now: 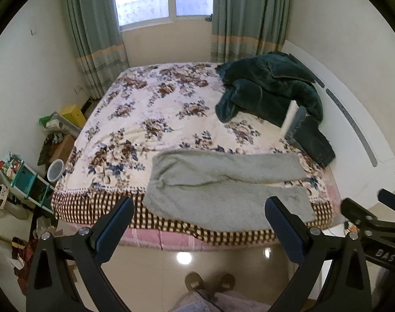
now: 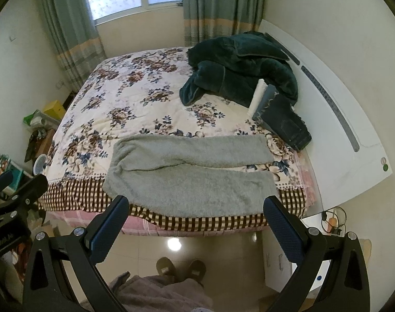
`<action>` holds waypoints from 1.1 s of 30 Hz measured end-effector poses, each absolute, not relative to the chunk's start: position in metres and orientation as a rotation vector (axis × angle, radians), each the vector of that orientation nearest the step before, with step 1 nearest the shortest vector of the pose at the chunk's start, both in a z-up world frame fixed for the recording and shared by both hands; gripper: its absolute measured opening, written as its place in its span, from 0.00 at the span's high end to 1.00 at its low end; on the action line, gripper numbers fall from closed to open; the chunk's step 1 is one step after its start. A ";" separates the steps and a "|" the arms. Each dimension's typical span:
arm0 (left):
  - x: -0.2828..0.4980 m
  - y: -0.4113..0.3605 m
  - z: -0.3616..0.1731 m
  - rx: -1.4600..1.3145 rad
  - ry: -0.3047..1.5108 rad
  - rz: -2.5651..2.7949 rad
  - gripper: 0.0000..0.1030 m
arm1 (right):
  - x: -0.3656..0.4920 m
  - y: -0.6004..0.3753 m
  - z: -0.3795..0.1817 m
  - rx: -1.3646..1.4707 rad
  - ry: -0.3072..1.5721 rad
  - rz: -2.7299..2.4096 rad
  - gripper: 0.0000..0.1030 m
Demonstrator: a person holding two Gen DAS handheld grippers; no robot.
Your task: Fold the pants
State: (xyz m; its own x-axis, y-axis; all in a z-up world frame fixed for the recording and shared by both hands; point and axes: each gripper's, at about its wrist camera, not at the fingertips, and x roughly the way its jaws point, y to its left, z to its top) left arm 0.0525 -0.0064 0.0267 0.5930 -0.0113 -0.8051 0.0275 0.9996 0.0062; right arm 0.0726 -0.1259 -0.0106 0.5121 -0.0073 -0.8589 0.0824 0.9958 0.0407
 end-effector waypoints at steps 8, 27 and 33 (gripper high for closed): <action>0.100 0.018 -0.021 0.065 0.897 0.011 0.00 | 0.120 -0.130 -0.046 0.141 0.975 -0.175 0.00; 0.329 -0.014 -0.190 -0.013 1.135 0.179 0.00 | 0.462 -0.254 -0.307 0.264 1.218 -0.230 0.00; 0.411 0.004 -0.302 -0.178 1.353 0.292 0.00 | 0.565 -0.294 -0.433 0.310 1.346 -0.271 0.00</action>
